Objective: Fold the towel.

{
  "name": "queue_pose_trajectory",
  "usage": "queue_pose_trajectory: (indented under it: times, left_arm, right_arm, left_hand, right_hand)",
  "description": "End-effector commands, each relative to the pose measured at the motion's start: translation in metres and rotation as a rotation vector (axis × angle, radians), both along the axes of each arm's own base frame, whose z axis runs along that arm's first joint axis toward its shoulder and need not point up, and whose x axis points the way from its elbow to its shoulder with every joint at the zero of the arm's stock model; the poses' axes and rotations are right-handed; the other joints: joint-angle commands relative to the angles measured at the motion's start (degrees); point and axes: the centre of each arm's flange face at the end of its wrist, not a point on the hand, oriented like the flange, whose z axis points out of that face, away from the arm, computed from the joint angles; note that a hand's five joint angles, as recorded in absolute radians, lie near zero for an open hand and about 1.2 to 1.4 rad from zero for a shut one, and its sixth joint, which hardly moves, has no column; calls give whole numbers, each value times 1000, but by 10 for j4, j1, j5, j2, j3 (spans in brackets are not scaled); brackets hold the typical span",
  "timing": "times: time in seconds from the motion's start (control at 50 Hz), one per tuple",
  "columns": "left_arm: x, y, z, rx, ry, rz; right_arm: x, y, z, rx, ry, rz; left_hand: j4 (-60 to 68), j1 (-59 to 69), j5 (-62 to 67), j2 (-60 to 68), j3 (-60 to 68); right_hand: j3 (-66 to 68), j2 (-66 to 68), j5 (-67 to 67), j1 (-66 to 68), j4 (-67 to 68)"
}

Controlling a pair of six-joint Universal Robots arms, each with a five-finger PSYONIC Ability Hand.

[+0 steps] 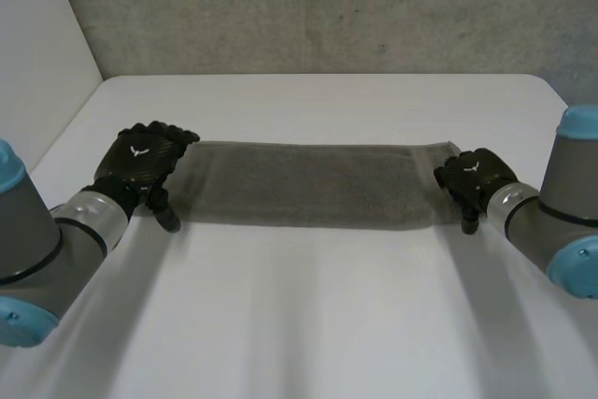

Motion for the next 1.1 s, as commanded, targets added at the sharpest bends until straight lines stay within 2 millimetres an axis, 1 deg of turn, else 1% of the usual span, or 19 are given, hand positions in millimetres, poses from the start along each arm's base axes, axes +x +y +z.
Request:
queue_pose_trajectory:
  times: [0.02,0.1,0.14,0.26,0.44,0.56,0.6,0.64,0.66,0.7,0.72,0.76,0.78,0.8,0.82,0.86,0.92,1.06,1.1]
  left_arm:
    - [0,-2,-2,-19,5,4]
    - [0,-2,-2,-20,6,2]
    - [0,-2,-2,-20,6,4]
    - [0,-2,-3,-19,5,4]
    - [3,-3,-1,-23,6,12]
    - [3,-1,-1,-22,6,10]
    - [3,-1,-1,-23,6,10]
    - [2,0,-1,-22,6,9]
    - [2,0,-1,-22,6,9]
    - [2,0,-1,-23,6,10]
    - [2,0,-1,-23,6,10]
    - [3,0,-1,-24,6,12]
    - [3,0,-1,-24,6,12]
    - [3,0,-1,-24,5,13]
    - [3,0,-1,-24,5,13]
    - [3,0,-1,-22,5,15]
    - [3,0,-1,-24,5,15]
    - [3,0,-2,-21,5,15]
    - [3,0,-2,-21,5,15]
  right_arm:
    - [-3,-10,-16,-10,4,-18]
    - [-8,-16,-21,-7,13,-32]
    - [-17,-27,-25,-8,18,-78]
    - [-47,-47,-9,-52,32,-176]
    - [-126,-83,13,-71,137,-324]
    - [-129,-97,52,-174,125,-339]
    - [-120,-97,69,-218,103,-328]
    - [-66,-82,104,-309,35,-224]
    - [-66,-82,104,-310,35,-223]
    - [-2,-56,130,-384,-23,-78]
    - [-1,-56,130,-384,-24,-77]
    - [54,-24,141,-426,-64,63]
    - [54,-24,141,-426,-64,64]
    - [84,-3,142,-431,-85,152]
    - [84,-2,142,-431,-85,153]
    - [137,38,121,-395,-103,310]
    - [173,74,87,-327,-93,430]
    - [206,120,29,-217,-42,560]
    - [208,125,17,-190,-31,571]
  left_hand:
    - [-38,-44,-120,-38,-31]
    - [-38,-44,-120,-38,-31]
    - [-38,-44,-120,-38,-31]
    - [-40,-46,-121,-40,-32]
    - [-40,-46,-121,-40,-32]
    - [-40,-46,-121,-40,-32]
    - [-40,-46,-121,-40,-32]
    - [-40,-46,-121,-40,-32]
    - [-40,-46,-121,-40,-32]
    - [-40,-46,-121,-40,-32]
    - [-40,-46,-121,-40,-32]
    - [-40,-46,-121,-40,-32]
    - [-40,-46,-121,-40,-32]
    - [-40,-46,-121,-40,-32]
    - [-40,-46,-121,-40,-32]
    - [-40,-46,-121,-40,-32]
    - [-40,-46,-121,-40,-32]
    - [-40,-46,-121,-40,-32]
    - [-40,-46,-121,-40,-32]
  right_hand:
    - [195,195,191,198,196]
    - [237,236,233,240,238]
    - [483,483,480,486,484]
    - [484,483,480,487,485]
    - [484,483,480,487,485]
    - [484,483,480,487,485]
    - [484,483,480,487,485]
    - [484,483,480,487,485]
    - [484,483,480,487,485]
    - [484,483,480,487,485]
    - [484,483,480,487,485]
    - [484,483,480,487,485]
    - [484,483,480,487,485]
    - [484,483,480,487,485]
    - [484,483,480,487,485]
    - [484,483,480,487,485]
    - [484,483,480,487,485]
    - [481,481,477,484,482]
    - [-86,-87,-90,-83,-85]
